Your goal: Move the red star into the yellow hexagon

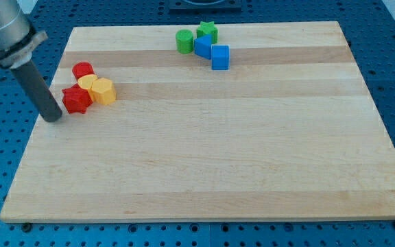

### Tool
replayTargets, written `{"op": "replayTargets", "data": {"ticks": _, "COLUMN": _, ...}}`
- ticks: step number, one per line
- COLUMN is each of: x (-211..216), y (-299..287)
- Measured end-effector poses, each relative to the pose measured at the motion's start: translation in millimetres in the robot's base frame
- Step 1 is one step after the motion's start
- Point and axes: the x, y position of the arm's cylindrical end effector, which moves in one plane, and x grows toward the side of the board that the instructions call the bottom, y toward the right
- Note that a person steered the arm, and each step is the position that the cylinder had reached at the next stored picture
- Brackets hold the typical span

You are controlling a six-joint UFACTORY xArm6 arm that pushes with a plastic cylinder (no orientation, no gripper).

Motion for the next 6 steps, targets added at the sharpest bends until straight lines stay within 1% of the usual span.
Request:
{"op": "replayTargets", "data": {"ticks": 1, "x": -23.3, "y": -4.4}}
{"op": "replayTargets", "data": {"ticks": 2, "x": -23.6, "y": -4.0}}
{"op": "replayTargets", "data": {"ticks": 4, "x": 4.0, "y": 70.3}}
{"op": "replayTargets", "data": {"ticks": 5, "x": 0.2, "y": 75.0}}
{"op": "replayTargets", "data": {"ticks": 6, "x": -3.3, "y": 96.9}}
